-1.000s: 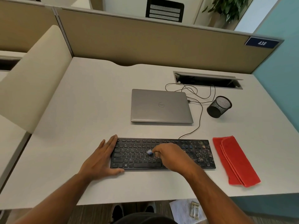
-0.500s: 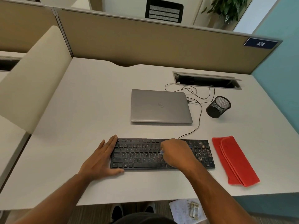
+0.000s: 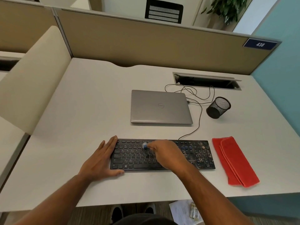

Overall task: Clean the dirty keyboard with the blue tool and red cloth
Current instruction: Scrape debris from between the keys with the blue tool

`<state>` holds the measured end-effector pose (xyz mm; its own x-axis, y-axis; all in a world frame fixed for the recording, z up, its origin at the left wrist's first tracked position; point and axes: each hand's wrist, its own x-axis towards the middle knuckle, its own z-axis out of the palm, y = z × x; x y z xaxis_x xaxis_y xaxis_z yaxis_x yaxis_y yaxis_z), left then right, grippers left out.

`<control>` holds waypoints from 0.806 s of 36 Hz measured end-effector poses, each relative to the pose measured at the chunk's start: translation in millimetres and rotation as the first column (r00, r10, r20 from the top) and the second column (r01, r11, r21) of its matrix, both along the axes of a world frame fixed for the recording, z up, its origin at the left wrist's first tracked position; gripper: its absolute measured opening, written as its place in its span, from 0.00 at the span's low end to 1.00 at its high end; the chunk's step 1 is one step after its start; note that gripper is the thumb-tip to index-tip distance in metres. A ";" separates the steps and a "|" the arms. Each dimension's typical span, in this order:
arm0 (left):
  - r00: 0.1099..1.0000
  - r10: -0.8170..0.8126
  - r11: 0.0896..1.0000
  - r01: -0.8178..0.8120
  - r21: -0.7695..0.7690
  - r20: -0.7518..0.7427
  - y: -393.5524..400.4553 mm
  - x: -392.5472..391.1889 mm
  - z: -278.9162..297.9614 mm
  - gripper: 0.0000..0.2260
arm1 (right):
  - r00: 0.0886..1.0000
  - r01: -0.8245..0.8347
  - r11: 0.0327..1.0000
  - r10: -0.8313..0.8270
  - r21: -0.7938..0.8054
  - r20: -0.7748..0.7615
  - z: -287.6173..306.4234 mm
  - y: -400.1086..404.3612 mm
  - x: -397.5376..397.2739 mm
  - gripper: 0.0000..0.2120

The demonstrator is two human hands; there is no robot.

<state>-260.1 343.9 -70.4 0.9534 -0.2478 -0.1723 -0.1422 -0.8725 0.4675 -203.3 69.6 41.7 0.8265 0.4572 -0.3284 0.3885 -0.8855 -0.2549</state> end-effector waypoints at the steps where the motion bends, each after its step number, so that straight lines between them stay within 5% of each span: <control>1: 1.000 -0.003 1.000 0.003 0.004 0.004 -0.1 -0.3 0.3 0.61 | 1.000 -0.027 0.999 0.027 -0.035 -0.009 -1.8 1.0 -0.7 0.36; 3: 1.000 -0.008 1.000 0.008 0.002 0.009 -0.1 0.0 0.3 0.61 | 0.996 -0.068 0.995 0.064 -0.075 -0.057 -5.0 -0.9 -2.2 0.36; 7: 1.000 -0.009 1.000 0.009 0.011 0.011 0.4 1.2 -1.4 0.61 | 0.994 -0.057 0.997 0.062 0.045 -0.095 5.2 -7.6 -6.3 0.20; 12: 1.000 -0.010 1.000 0.010 0.012 0.018 1.2 1.3 -3.9 0.62 | 0.998 -0.069 0.995 0.068 -0.073 -0.019 -1.6 -5.5 -2.9 0.35; 17: 0.999 -0.013 1.000 0.013 -0.007 0.039 0.2 1.5 -2.9 0.62 | 0.994 -0.055 0.998 0.059 0.036 -0.096 -1.4 -12.7 -13.3 0.17; 23: 1.000 -0.009 1.000 0.009 0.000 0.020 1.6 1.0 -5.6 0.62 | 0.996 0.075 0.994 -0.079 -0.075 -0.049 -1.0 -27.2 -12.5 0.23; 29: 1.000 -0.013 1.000 0.013 0.003 0.028 2.5 0.7 -6.8 0.62 | 0.990 0.139 0.979 -0.139 -0.147 0.012 6.7 -39.2 -6.6 0.14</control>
<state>-259.4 346.5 -77.2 0.9547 -0.2593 -0.1461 -0.1664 -0.8720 0.4605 -209.9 30.3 48.4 0.8794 0.2842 -0.3819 0.2591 -0.9588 -0.1169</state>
